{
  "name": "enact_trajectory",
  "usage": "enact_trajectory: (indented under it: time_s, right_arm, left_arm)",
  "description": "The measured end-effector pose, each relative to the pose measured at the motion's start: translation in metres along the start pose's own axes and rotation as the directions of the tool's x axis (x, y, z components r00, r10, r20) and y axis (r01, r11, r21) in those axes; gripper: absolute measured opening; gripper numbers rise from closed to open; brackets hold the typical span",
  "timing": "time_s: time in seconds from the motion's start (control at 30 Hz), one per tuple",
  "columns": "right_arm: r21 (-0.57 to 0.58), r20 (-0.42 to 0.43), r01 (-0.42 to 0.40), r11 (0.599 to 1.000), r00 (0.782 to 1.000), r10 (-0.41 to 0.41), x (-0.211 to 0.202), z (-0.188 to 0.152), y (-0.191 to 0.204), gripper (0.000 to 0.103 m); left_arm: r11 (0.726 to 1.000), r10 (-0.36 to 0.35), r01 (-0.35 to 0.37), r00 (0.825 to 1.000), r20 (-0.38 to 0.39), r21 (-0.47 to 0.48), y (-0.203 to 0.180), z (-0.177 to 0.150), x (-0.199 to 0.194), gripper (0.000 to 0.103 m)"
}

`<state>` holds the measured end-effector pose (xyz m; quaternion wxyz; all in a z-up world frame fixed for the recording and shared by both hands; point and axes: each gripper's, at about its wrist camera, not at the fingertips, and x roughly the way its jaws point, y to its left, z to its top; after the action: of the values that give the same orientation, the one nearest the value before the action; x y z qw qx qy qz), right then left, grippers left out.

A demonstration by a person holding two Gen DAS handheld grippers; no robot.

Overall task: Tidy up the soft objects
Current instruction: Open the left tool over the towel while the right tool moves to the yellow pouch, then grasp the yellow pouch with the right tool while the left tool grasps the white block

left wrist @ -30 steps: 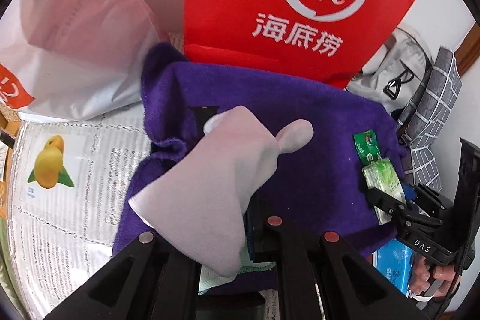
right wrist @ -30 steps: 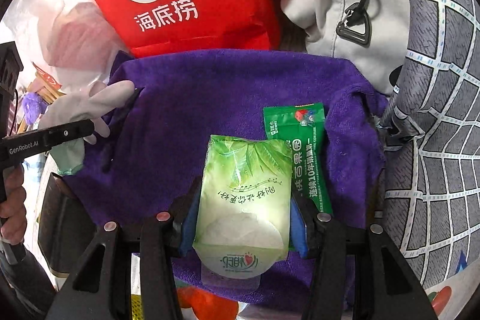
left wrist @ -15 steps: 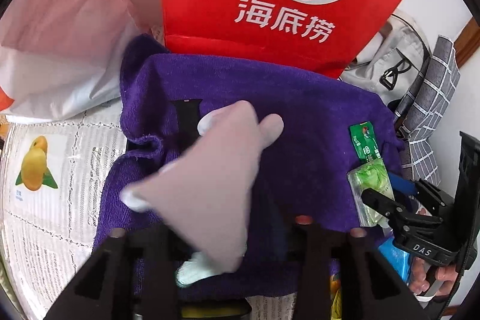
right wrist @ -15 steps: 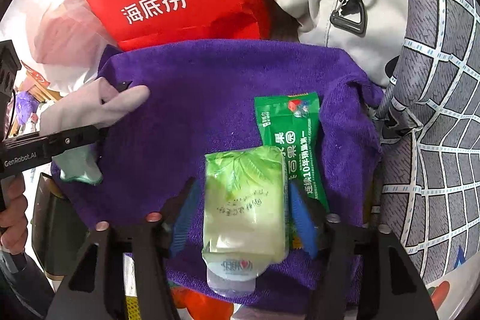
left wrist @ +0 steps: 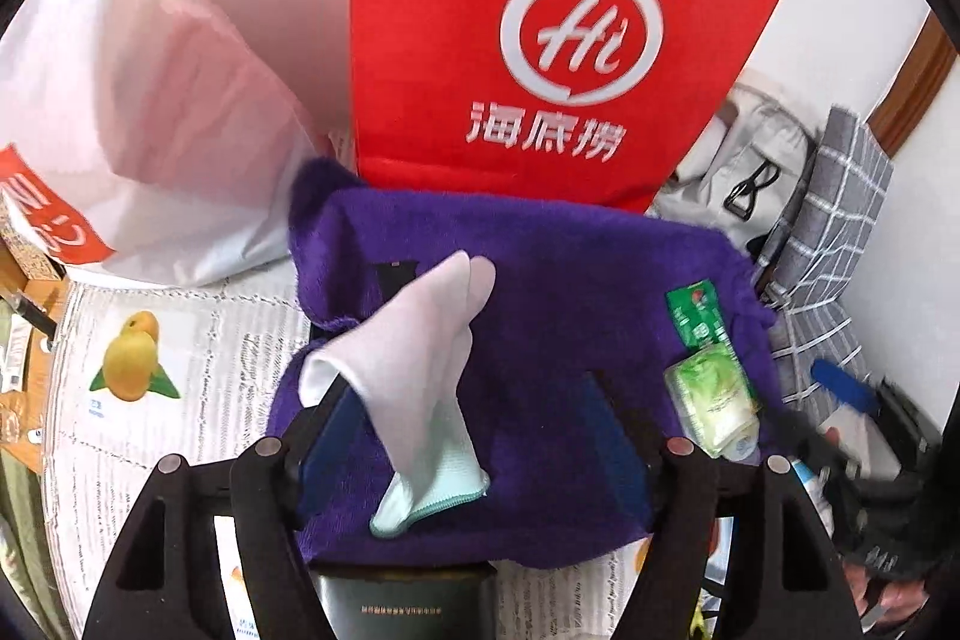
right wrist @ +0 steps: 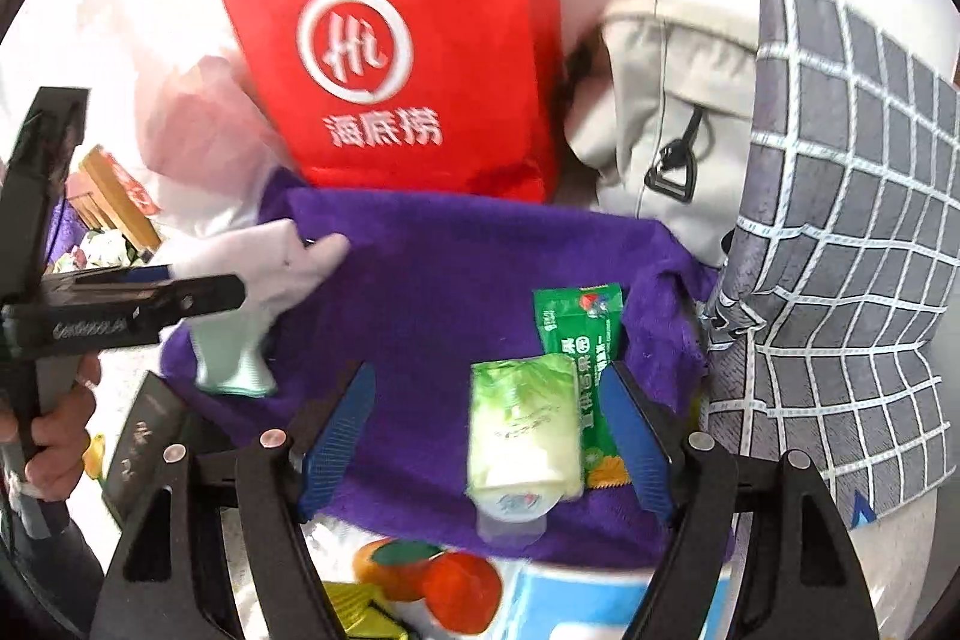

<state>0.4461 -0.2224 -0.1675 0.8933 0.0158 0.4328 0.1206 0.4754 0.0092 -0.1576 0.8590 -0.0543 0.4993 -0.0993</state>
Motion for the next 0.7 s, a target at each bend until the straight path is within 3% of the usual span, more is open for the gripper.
enact_trajectory:
  time_s: [0.27,0.47,0.7]
  right_arm:
    - [0.025,-0.039,-0.063,0.998,0.997,0.064,-0.032,-0.055,0.035,0.076]
    - [0.100,-0.054,-0.126,0.987,0.990,0.132,-0.045,-0.098,0.057,0.071]
    - [-0.030,-0.123,-0.021,0.999,0.992,0.017,-0.033,-0.132,0.098,0.065]
  left_arm:
    - [0.999,-0.034,0.033,0.997,0.063,0.019,-0.013,-0.004,-0.033,0.072]
    - [0.998,0.024,-0.031,0.992,0.125,0.057,-0.023,-0.014,-0.068,0.072]
    - [0.994,0.072,-0.081,0.989,0.125,0.068,-0.010,-0.056,-0.097,0.072]
